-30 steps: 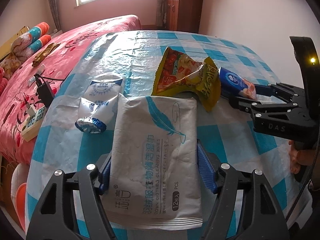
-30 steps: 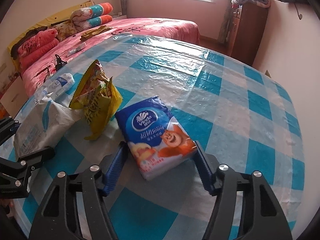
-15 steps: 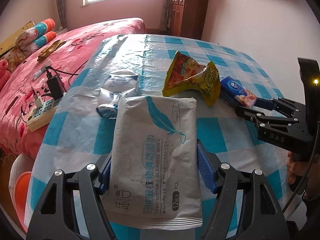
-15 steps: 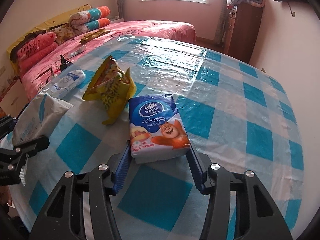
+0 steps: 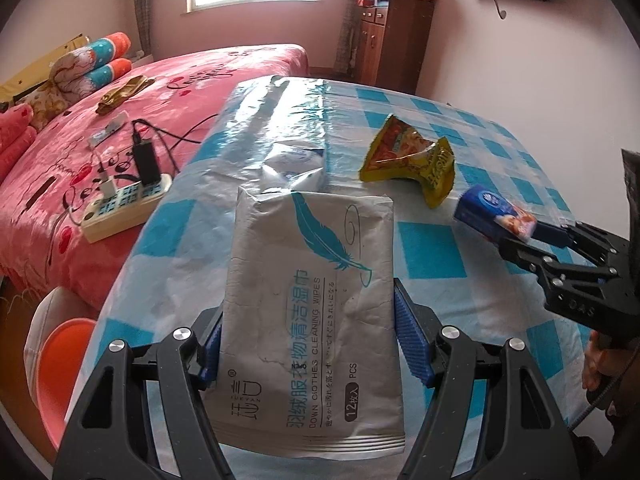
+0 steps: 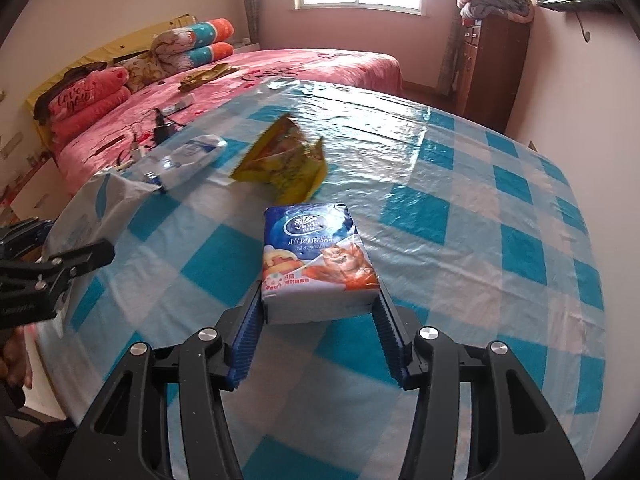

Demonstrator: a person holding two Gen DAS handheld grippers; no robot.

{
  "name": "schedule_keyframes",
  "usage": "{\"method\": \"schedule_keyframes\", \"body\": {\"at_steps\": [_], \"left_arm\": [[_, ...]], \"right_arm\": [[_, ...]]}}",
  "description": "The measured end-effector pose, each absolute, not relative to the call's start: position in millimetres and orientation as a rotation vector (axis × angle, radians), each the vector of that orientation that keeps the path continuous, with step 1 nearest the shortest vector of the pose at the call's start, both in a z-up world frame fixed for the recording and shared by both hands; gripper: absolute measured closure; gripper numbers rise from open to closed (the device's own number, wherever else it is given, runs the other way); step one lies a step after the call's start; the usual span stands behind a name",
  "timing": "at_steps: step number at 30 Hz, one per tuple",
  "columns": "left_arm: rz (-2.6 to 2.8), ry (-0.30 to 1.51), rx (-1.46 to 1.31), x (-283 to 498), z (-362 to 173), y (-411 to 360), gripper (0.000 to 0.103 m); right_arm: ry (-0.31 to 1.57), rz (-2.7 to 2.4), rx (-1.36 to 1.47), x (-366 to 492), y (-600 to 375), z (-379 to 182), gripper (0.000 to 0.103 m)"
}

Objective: Collect trash
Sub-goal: 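Lift wipes packet and tissue pack and carry both over orange bucket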

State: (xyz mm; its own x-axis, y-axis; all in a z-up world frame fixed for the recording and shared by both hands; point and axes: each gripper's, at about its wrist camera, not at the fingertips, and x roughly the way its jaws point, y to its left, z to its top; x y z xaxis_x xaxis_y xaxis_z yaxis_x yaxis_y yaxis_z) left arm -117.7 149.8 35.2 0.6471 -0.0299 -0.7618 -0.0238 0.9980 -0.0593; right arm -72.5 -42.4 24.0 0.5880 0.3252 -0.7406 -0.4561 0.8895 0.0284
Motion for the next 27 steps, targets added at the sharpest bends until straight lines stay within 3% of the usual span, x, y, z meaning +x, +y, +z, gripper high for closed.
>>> {"method": "schedule_keyframes", "body": {"at_steps": [9,11,13,16,24,26,27], "left_arm": [[0.028,0.865,-0.095,-145,37,173,0.032],[0.033,0.869,-0.104,-149,35,178,0.032],[0.037,0.871,-0.112,-154,34,182,0.032],[0.045,0.868,-0.124,-158,33,189,0.032],[0.068,0.861,-0.153,-171,31,208,0.032],[0.073,0.859,-0.162,-173,30,212,0.032],[0.075,0.858,-0.169,-174,30,215,0.032]], "right_arm": [[0.918,0.582,-0.094,-117,-29,10,0.047],[0.91,0.589,-0.115,-123,-25,8,0.043],[0.906,0.583,-0.146,-124,-19,7,0.029],[0.9,0.572,-0.165,-120,-13,5,0.027],[0.888,0.533,-0.204,-103,0,2,0.027],[0.879,0.523,-0.227,-104,3,2,0.032],[0.875,0.517,-0.242,-104,5,2,0.039]]}}
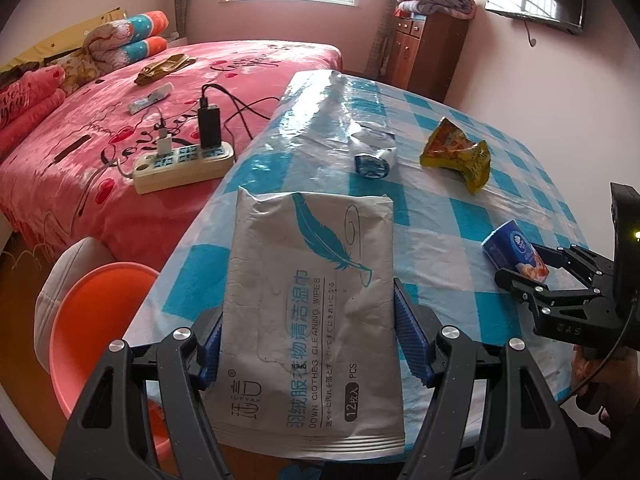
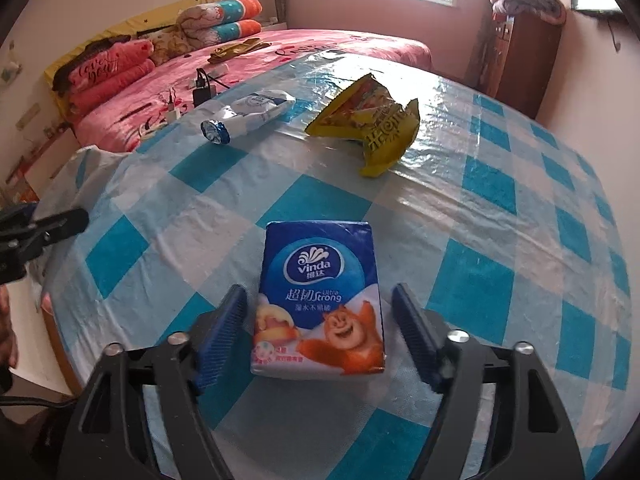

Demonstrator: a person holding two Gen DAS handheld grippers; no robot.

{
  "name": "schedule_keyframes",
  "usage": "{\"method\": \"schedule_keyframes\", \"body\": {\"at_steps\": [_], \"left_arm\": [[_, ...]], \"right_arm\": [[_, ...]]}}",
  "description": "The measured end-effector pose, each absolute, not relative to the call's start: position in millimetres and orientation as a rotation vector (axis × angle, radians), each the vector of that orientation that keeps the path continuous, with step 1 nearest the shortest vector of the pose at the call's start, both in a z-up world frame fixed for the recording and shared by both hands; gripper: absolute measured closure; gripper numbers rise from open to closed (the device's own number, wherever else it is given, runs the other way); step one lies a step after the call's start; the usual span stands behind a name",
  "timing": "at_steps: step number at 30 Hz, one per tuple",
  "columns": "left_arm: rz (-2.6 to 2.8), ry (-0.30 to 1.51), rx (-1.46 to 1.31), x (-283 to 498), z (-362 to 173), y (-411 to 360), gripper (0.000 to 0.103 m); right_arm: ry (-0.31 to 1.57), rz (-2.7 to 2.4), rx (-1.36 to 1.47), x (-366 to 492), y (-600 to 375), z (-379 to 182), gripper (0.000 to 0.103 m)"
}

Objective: Collect trash
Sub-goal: 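Lift wipes packet and tissue pack and carry both over orange bucket, then open both tools over orange bucket, dropping wipes packet and tissue pack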

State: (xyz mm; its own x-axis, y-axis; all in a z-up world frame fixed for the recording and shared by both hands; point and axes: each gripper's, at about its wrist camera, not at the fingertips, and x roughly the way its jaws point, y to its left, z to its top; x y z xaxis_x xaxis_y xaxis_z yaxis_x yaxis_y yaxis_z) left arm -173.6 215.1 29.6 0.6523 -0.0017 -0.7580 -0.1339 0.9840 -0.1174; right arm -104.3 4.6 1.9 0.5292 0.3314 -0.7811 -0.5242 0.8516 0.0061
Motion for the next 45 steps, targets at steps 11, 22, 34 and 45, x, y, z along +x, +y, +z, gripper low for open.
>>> {"method": "schedule_keyframes", "body": {"at_steps": [11,22,34,45], "left_arm": [[0.118,0.849,-0.215,-187,26,244,0.032],[0.245,0.83,-0.227,-204,30,287,0.032],[0.398,0.863,-0.264,-225,13,341,0.032],[0.48,0.909,-0.296,-237,-7,371,0.032]], "right_arm": [[0.857,0.539,-0.319,-111,30,11,0.05],[0.792,0.719,-0.347,-123,94,49,0.05],[0.738,0.961,-0.412,-151,191,73,0.05],[0.728,1.121,-0.473,-180,264,66,0.05]]}}
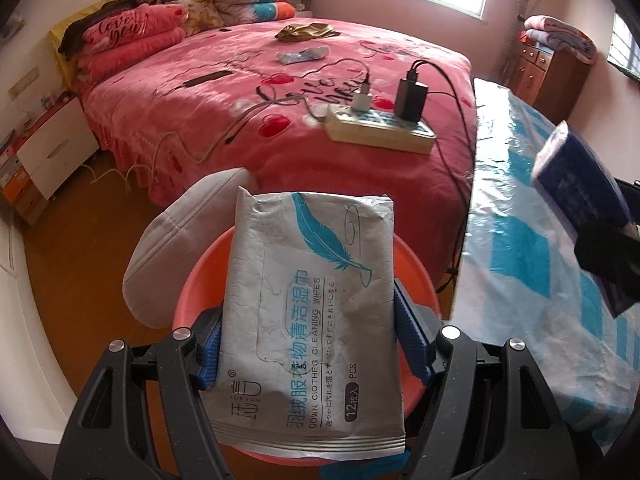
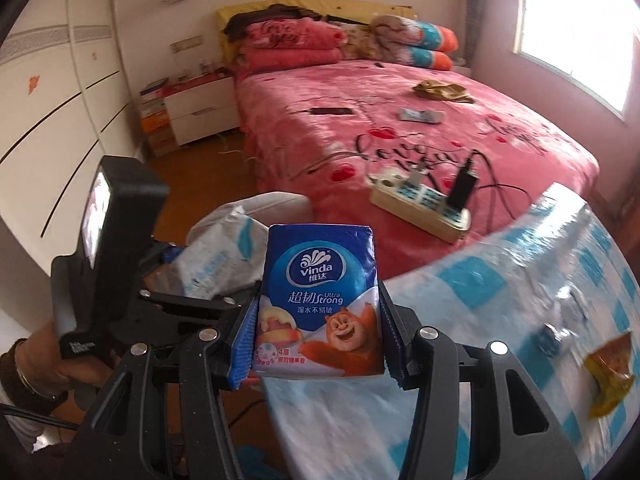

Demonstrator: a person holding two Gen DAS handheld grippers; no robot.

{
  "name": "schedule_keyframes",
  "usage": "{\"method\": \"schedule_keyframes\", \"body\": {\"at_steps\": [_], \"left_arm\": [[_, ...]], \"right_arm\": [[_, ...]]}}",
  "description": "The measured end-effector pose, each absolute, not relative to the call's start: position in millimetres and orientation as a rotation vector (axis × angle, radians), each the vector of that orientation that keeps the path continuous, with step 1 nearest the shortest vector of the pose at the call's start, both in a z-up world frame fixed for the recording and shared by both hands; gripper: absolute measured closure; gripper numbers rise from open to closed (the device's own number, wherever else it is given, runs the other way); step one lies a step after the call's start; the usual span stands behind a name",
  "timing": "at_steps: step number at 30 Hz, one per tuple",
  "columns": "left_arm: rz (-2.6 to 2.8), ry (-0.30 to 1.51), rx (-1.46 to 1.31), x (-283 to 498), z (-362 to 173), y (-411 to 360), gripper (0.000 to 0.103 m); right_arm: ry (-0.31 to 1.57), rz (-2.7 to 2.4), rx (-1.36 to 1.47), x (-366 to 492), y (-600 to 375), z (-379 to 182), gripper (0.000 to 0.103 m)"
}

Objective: Collect trash
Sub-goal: 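Open both tools over orange bucket, dropping wipes packet and tissue pack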

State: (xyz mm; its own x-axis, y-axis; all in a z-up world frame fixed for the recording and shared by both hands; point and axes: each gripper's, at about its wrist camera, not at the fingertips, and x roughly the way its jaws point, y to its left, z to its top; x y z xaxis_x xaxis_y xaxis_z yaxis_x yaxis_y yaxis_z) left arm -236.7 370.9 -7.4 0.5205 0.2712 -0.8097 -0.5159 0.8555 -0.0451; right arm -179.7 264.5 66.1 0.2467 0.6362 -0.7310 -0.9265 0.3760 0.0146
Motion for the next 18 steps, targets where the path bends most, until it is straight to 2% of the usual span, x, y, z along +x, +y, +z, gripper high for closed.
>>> {"method": "schedule_keyframes", "body": {"at_steps": [18], "left_arm": [[0.535,0.966,-0.354,-239,-33,395,0.031]], "right_arm": [[0.731,1.182,-0.525,-191,306,37,0.049]]}}
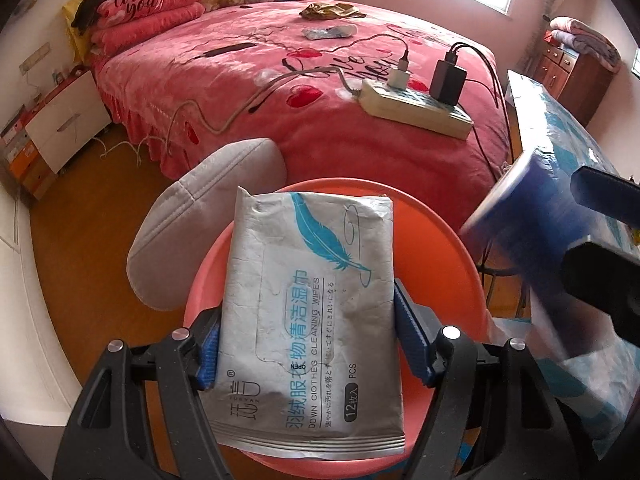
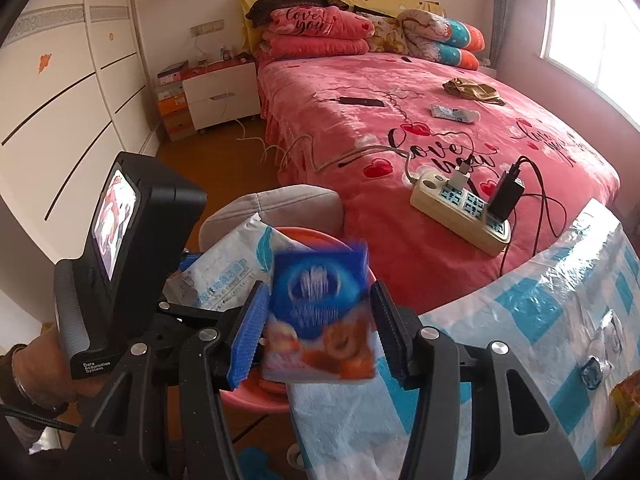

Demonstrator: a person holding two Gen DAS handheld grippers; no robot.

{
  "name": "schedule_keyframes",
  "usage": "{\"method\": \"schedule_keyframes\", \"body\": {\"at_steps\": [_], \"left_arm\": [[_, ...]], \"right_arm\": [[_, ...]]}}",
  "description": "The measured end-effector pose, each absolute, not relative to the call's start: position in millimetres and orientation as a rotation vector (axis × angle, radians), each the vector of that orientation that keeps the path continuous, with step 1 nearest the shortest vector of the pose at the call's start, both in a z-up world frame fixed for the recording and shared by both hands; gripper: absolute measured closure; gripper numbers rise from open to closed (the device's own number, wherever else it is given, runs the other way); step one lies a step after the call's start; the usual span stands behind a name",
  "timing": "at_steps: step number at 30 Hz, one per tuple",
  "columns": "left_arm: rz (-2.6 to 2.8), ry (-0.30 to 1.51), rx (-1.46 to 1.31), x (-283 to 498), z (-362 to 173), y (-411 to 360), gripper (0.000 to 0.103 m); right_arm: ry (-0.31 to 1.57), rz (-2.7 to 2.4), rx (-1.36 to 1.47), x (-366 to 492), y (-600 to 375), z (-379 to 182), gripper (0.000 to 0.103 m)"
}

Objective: Collect trash
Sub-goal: 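Open both tools over orange bucket, dropping wipes packet and tissue pack, then bring both empty tools back over the table toward milk bag and snack bag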

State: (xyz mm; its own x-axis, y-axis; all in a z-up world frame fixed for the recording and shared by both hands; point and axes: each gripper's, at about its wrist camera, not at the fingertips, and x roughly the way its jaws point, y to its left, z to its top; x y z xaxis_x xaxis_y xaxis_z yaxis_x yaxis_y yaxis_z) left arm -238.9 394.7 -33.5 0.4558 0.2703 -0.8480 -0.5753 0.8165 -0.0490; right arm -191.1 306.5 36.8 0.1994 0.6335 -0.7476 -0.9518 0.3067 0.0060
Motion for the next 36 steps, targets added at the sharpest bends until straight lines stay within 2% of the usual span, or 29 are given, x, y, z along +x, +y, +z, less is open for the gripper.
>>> {"method": "schedule_keyframes", "body": {"at_steps": [2,4,7,9,32,33,36], "left_arm": [[0.541,0.974,-0.359,-239,-36,397,0.027],[0.551,0.988,-0.36,-239,-39,399,0.025],[0.566,1.004,-0.353,-239,-41,400,0.023],[0.577,1.002,-0.346,-240,-39,399,0.017],[0.508,0.943,-0.221,-216,3,352,0.015],[0.5,0.942,-0.208,-214,6,347,0.015],[0.486,0.938,-0.177,-208,13,337,0.015]], "right_arm": [[0.721,1.175,-0.53,-191,308,37,0.046],[0.706,1.159,-0.532,-191,306,37,0.03],[0.686,1.119,-0.513,-188,296,40,0.014],[0.687,1.093,-0.494,-183,288,43,0.014],[0.631,0.841,-0.399,-168,180,51,0.011],[0.63,0.835,-0.386,-168,175,52,0.008],[0.631,0.83,-0.343,-168,162,56,0.008]]}}
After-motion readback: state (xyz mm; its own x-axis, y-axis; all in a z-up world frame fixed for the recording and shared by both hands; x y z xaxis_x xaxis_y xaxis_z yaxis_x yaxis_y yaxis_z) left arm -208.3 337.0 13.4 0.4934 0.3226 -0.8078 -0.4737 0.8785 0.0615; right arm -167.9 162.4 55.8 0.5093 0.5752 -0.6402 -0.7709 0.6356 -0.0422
